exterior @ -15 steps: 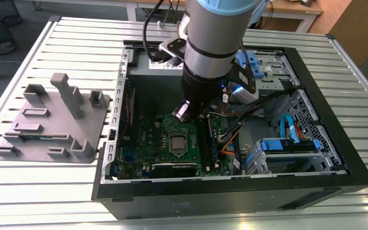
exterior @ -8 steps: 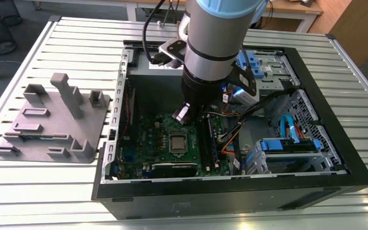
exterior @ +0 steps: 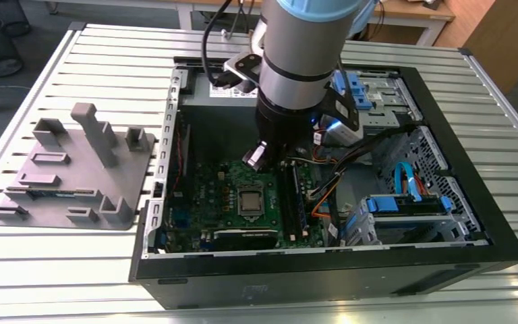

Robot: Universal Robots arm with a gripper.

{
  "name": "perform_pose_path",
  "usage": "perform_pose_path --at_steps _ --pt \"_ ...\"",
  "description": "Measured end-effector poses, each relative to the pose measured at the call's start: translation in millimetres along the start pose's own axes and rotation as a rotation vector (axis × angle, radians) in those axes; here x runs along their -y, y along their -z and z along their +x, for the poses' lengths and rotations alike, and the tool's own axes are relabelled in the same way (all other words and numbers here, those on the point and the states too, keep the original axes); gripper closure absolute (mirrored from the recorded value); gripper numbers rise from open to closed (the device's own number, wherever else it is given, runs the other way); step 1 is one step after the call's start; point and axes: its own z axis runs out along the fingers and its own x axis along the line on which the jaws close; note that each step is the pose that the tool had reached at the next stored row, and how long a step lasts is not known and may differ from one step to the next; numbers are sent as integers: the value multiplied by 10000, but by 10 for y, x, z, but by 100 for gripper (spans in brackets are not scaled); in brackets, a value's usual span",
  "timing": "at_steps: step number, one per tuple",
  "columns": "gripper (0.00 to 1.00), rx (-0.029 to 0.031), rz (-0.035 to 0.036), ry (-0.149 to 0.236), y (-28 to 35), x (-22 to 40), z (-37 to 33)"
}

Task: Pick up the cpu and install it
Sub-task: 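Close the cpu cover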

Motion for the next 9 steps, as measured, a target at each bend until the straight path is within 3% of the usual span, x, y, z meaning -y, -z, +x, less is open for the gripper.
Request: perform_pose_path --at_steps 9 --pt "89 0 0 0 -17 -113 -124"
